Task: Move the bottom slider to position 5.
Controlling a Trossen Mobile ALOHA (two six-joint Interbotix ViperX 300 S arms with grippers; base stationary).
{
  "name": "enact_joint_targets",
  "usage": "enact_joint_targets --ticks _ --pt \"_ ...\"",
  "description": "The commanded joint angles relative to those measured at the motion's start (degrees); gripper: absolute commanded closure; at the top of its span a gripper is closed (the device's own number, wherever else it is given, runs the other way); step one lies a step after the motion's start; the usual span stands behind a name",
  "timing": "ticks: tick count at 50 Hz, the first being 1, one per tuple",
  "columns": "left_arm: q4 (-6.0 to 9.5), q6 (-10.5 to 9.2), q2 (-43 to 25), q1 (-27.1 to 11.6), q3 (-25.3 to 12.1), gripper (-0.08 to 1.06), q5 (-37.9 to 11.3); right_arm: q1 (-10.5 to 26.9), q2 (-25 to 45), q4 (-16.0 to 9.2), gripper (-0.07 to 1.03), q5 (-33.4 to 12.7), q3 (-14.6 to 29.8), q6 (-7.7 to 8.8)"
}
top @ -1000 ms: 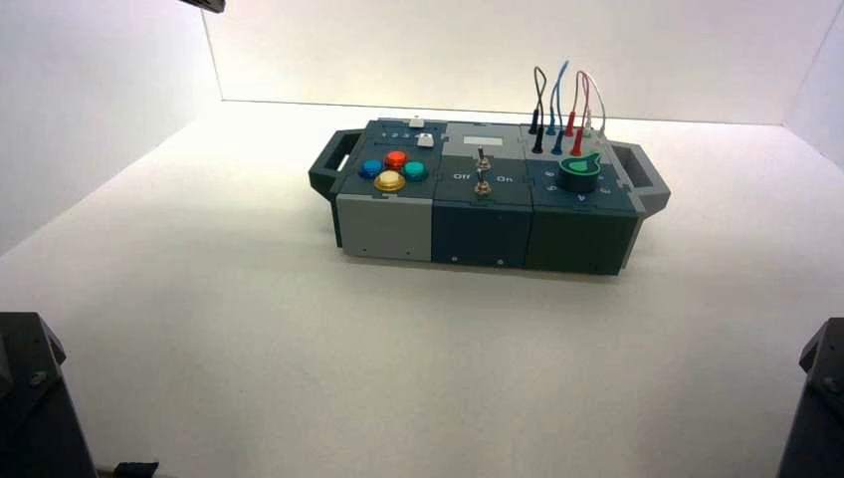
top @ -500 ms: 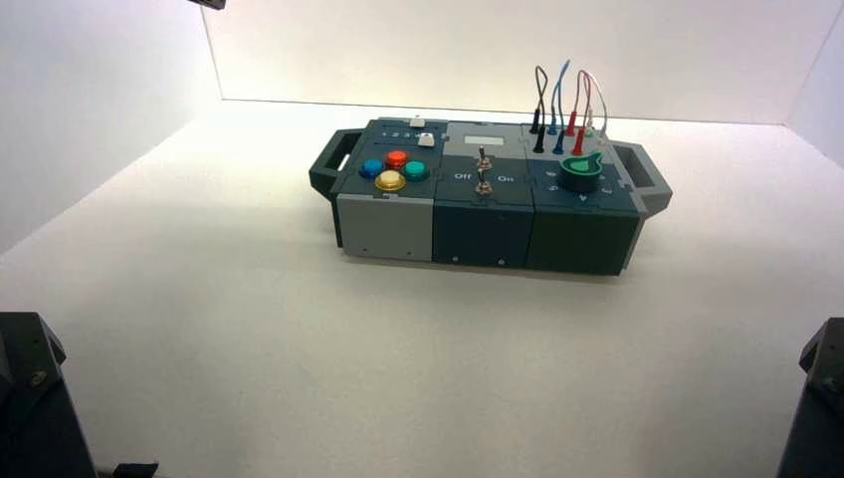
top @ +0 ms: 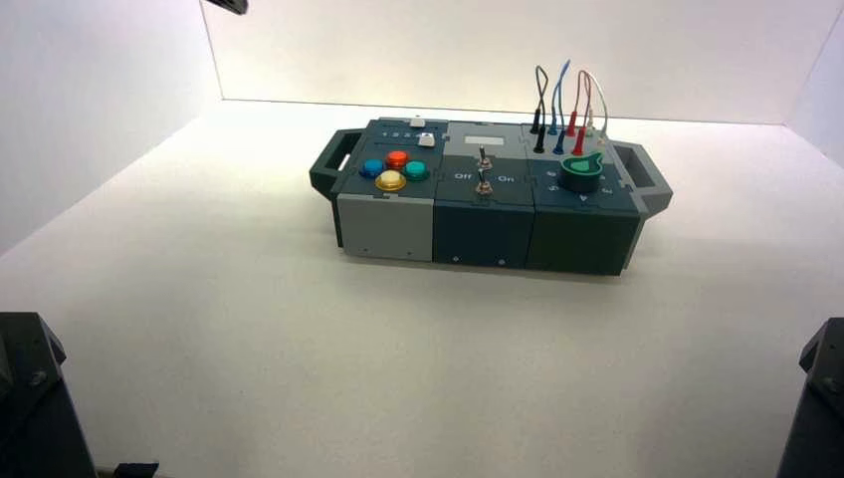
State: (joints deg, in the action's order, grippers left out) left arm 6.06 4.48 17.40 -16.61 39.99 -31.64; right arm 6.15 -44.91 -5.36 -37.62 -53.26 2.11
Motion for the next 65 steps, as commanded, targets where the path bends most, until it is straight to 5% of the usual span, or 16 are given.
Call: enact_joint_targets --ticks 1,13,18,25,28,44,65 --pt "0.09 1.67 -1.41 -1.85 -3.34 1.01 -1.85 3.52 1.23 -1.93 0.98 -1.49 2.2 0.53" --pt "0.79 2.64 -5.45 -5.62 -6.24 1.01 -2.37 8.88 4.04 -7.29 0.98 -3.34 1.93 5.98" --pt "1.67 3.16 -8.61 -5.98 -8.17 1.01 -3.25 8.88 5.71 -12.3 0.98 -4.31 1.05 14.15" --pt "2.2 4.92 -11.34 -5.98 -10.28 1.01 -4.31 8.88 6.68 -18.02 0.98 -4.22 0.18 20.74" --pt "2.37 5.45 -12.66 -5.98 -11.07 1.01 -4.83 8.88 6.86 -19.42 0.98 -3.52 -0.09 22.06" --pt "4.57 7.12 -19.16 -6.33 -15.47 1.01 -5.27 8.79 6.86 -18.11 0.98 2.64 -1.67 22.59" --pt "4.57 7.56 -25.66 -6.68 -18.81 1.01 -5.45 8.26 7.03 -17.67 0.98 4.83 -1.93 22.59"
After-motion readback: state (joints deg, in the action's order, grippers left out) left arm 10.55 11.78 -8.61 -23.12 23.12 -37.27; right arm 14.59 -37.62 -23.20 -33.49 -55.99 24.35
